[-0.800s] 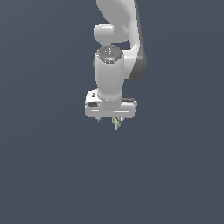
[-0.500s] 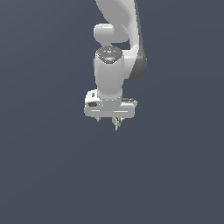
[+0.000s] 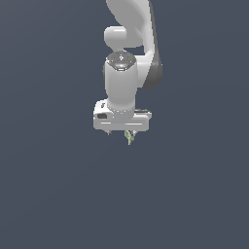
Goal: Pick up the object and move it to a goal position.
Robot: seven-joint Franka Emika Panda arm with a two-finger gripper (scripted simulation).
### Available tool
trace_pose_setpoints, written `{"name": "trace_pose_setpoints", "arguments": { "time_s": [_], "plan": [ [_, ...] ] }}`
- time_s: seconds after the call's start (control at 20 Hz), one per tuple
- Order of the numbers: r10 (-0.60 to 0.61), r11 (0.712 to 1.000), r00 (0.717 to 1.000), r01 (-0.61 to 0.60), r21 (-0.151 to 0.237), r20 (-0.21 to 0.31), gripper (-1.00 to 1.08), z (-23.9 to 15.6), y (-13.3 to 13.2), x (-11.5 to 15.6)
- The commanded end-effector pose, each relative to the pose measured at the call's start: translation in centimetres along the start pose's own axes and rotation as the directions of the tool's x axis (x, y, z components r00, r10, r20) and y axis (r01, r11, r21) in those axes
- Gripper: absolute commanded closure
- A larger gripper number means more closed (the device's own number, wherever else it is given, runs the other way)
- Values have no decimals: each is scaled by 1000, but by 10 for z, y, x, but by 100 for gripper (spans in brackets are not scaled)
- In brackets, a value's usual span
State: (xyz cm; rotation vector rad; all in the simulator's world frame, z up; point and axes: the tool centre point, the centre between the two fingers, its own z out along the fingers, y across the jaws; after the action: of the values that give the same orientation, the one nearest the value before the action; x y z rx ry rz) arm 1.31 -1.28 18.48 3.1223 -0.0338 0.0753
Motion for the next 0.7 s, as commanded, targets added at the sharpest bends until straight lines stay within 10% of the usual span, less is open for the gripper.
{"name": "trace_pose_setpoints", "arguments": {
  "time_s": [0.0, 0.65],
  "plan": [
    [-14, 1000, 1000, 14, 1, 2, -92, 4, -2, -3],
    [-238, 971, 971, 237, 18, 28, -92, 60, -27, -58]
  ]
}}
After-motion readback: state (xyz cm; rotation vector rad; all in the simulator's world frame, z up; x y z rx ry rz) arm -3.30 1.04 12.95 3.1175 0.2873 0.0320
